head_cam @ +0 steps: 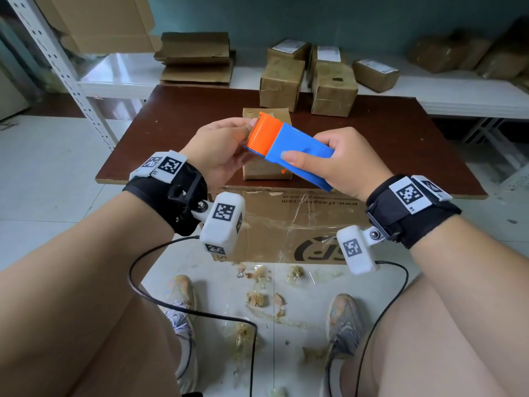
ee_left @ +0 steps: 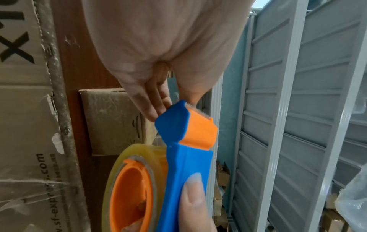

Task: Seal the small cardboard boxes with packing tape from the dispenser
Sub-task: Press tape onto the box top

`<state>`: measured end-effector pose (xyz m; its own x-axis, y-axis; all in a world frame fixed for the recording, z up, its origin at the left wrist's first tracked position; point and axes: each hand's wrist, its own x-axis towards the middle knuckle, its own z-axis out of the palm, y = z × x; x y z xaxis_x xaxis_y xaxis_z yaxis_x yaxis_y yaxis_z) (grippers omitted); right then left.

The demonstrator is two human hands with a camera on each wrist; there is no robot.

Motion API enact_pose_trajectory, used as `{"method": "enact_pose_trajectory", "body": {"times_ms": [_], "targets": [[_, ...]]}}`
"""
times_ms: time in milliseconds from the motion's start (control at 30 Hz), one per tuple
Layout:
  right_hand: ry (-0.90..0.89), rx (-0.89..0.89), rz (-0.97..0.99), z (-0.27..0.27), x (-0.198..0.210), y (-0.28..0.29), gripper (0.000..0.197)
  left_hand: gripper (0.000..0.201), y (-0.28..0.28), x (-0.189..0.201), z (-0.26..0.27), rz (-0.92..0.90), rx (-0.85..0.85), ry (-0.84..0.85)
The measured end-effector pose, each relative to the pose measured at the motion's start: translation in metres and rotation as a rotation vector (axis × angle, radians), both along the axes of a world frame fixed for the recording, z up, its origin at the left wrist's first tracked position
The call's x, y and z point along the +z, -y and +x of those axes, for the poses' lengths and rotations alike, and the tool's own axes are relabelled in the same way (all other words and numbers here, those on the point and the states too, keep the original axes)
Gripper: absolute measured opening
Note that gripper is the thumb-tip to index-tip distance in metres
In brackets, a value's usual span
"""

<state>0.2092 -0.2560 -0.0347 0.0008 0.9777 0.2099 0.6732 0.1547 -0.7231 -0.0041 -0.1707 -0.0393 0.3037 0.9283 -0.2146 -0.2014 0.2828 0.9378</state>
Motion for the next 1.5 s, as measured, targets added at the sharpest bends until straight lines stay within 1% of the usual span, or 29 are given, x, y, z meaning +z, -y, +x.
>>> {"method": "enact_pose_trajectory", "body": {"times_ms": [133,333,433,500,600,700,767,867,900,1000,1067,1133,1233,1300,1400,1433,1500], "targets": [[0.030,0.002,-0.022,0.004,0.001,0.003,0.087,0.011,0.000,-0.001,0.002,-0.005,0.010,-0.063],[0.060,0.004,-0.017,0.010,0.005,0.011,0.079,0.009,0.002,-0.004,0.005,-0.025,0.027,-0.090],[0.061,-0.018,-0.015,0.010,0.003,0.015,0.077,0.024,0.001,-0.007,0.007,-0.030,0.056,-0.077],[0.071,-0.029,-0.009,0.010,0.003,0.018,0.077,0.027,0.002,-0.008,0.010,-0.041,0.070,-0.076],[0.083,-0.041,-0.012,0.009,0.003,0.022,0.076,0.020,0.001,-0.010,0.015,-0.070,0.090,-0.110],[0.135,-0.098,-0.027,0.009,0.003,0.024,0.075,0.007,-0.009,-0.008,0.010,-0.138,0.194,-0.159],[0.164,-0.147,-0.048,0.011,0.000,0.027,0.078,0.012,-0.017,-0.010,0.000,-0.155,0.245,-0.189],[0.175,-0.193,-0.051,0.013,-0.003,0.033,0.081,0.017,-0.016,-0.014,-0.007,0.000,0.208,-0.197],[0.200,-0.199,-0.039,0.013,-0.004,0.035,0.083,0.016,-0.013,-0.013,-0.006,0.053,0.213,-0.191],[0.301,-0.214,-0.006,0.012,-0.004,0.033,0.085,0.009,-0.007,-0.007,0.002,0.196,0.269,-0.171],[0.342,-0.241,0.007,0.011,-0.003,0.027,0.084,0.011,-0.004,-0.004,0.007,0.315,0.313,-0.160],[0.357,-0.279,0.009,0.011,-0.003,0.022,0.083,0.011,-0.002,-0.003,0.011,0.410,0.346,-0.145],[0.348,-0.362,0.024,0.015,-0.002,0.018,0.080,0.006,0.005,0.000,0.018,0.490,0.346,-0.120],[0.361,-0.431,0.031,0.015,0.002,0.016,0.076,0.006,0.012,0.002,0.026,0.573,0.310,-0.180],[0.374,-0.502,0.009,0.015,0.009,0.011,0.074,0.012,0.025,-0.001,0.045,0.689,0.255,-0.331],[0.372,-0.514,0.000,0.014,0.010,0.009,0.073,0.014,0.027,-0.003,0.051,0.701,0.254,-0.358],[0.362,-0.532,-0.021,0.015,0.011,0.004,0.072,0.015,0.027,-0.004,0.060,0.675,0.278,-0.359]]}}
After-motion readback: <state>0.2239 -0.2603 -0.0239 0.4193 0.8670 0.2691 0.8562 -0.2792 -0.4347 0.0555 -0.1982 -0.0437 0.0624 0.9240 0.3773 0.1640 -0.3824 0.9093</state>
